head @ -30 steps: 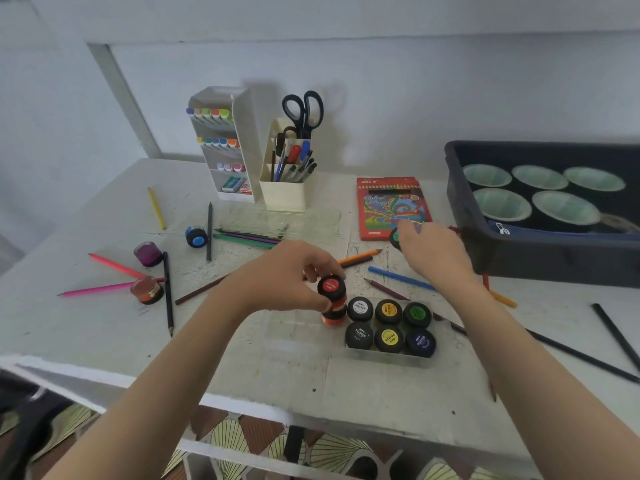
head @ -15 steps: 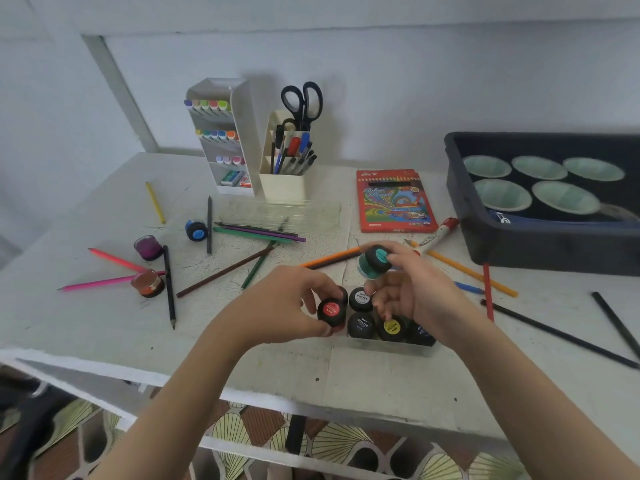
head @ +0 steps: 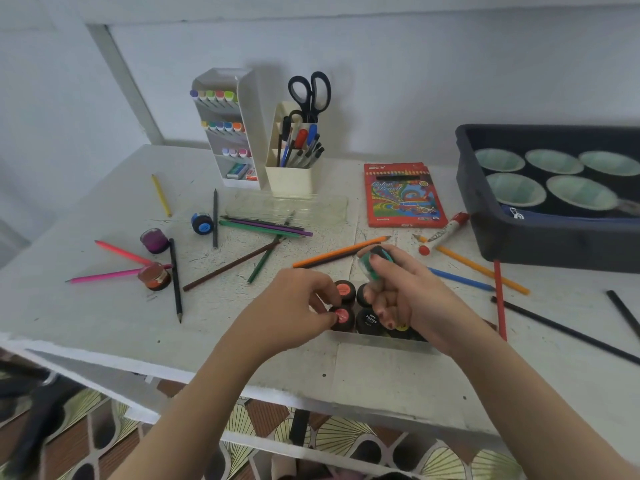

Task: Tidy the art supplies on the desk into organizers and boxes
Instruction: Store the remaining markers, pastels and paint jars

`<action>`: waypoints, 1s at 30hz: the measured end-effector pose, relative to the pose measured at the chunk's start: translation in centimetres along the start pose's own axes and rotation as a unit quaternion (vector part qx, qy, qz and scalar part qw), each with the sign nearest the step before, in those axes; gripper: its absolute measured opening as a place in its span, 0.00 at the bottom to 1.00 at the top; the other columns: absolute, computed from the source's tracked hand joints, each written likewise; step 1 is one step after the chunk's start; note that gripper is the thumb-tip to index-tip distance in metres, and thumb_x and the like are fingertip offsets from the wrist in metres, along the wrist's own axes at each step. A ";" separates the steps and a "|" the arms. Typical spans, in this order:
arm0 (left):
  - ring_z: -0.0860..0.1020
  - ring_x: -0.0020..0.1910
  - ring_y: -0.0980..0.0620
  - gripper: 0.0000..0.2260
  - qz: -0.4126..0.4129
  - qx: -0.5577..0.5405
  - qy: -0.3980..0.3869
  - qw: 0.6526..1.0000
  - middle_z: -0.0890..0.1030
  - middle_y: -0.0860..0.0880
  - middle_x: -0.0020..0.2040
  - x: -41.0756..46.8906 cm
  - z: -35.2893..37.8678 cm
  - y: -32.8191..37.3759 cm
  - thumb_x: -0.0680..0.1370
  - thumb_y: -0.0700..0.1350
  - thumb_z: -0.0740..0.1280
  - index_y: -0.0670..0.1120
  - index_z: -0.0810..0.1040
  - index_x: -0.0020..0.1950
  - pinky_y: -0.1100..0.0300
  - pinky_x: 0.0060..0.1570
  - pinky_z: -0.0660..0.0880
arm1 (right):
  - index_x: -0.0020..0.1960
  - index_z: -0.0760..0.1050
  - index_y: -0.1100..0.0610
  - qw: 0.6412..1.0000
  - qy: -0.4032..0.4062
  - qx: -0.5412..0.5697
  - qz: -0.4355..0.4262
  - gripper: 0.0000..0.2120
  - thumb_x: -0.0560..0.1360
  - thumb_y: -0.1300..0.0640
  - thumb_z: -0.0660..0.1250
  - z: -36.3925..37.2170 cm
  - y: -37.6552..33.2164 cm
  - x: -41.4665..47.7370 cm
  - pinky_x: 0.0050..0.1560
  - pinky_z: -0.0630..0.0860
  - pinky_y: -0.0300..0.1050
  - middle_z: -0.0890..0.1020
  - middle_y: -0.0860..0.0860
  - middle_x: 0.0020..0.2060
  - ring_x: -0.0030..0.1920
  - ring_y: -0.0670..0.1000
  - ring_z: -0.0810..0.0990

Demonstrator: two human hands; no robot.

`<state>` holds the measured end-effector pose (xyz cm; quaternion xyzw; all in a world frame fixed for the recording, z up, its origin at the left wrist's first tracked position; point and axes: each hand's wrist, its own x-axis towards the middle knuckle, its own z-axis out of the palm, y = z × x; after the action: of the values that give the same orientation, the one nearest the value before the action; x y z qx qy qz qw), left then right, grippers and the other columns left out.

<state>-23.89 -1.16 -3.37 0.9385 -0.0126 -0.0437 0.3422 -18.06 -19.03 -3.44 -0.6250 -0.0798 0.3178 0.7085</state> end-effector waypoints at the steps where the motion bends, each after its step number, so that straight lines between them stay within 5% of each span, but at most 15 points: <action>1: 0.78 0.36 0.65 0.05 -0.004 0.002 0.006 1.000 0.80 0.57 0.40 0.0 0.1 0.0 0.70 0.44 0.73 0.52 0.80 0.42 0.70 0.37 0.75 | 0.52 0.75 0.47 1.000 0.012 -0.010 -0.003 0.15 0.68 0.42 0.67 0.1 0.0 0.0 0.21 0.68 0.38 0.78 0.54 0.29 0.23 0.48 0.72; 7: 0.79 0.35 0.63 0.07 -0.038 -0.024 0.013 0.999 0.81 0.55 0.37 0.1 0.2 -0.1 0.67 0.46 0.76 0.50 0.81 0.41 0.70 0.36 0.76 | 0.37 0.79 0.45 0.990 0.091 -0.094 -0.045 0.13 0.74 0.41 0.62 0.5 0.3 -0.2 0.21 0.61 0.33 0.69 0.44 0.22 0.21 0.41 0.65; 15: 0.80 0.39 0.59 0.08 -0.052 -0.037 -0.006 0.998 0.82 0.53 0.38 0.4 0.0 0.0 0.66 0.45 0.77 0.50 0.81 0.42 0.71 0.38 0.76 | 0.39 0.81 0.44 0.985 0.106 -0.118 -0.060 0.19 0.62 0.31 0.62 0.6 0.9 -0.1 0.23 0.66 0.32 0.70 0.45 0.23 0.22 0.42 0.68; 21: 0.79 0.36 0.63 0.07 -0.040 -0.063 0.001 0.997 0.82 0.54 0.37 0.2 0.2 -0.5 0.68 0.43 0.76 0.49 0.81 0.42 0.74 0.36 0.73 | 0.45 0.80 0.45 0.979 0.084 -0.174 -0.067 0.10 0.72 0.40 0.65 0.0 1.3 0.2 0.26 0.70 0.33 0.75 0.43 0.25 0.24 0.43 0.72; 26: 0.76 0.42 0.65 0.09 -0.003 -0.012 0.204 0.979 0.79 0.59 0.39 -0.3 0.3 -2.2 0.75 0.36 0.66 0.49 0.80 0.46 0.76 0.39 0.69 | 0.48 0.74 0.42 0.963 0.101 -0.230 -0.100 0.10 0.69 0.48 0.71 0.1 1.1 0.7 0.31 0.76 0.34 0.81 0.41 0.41 0.32 0.45 0.80; 30: 0.75 0.45 0.57 0.10 -0.011 0.017 0.281 0.959 0.80 0.53 0.47 -0.3 0.7 -3.7 0.75 0.34 0.64 0.46 0.80 0.51 0.65 0.47 0.70 | 0.46 0.72 0.40 0.924 0.100 -0.334 -0.157 0.13 0.67 0.51 0.73 0.9 0.5 1.6 0.35 0.73 0.31 0.78 0.36 0.43 0.39 0.41 0.77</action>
<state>-24.25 1.25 -6.26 0.9186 0.0934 0.2188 0.3156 -17.43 -17.39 -4.14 -0.8332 -0.2073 0.0936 0.5040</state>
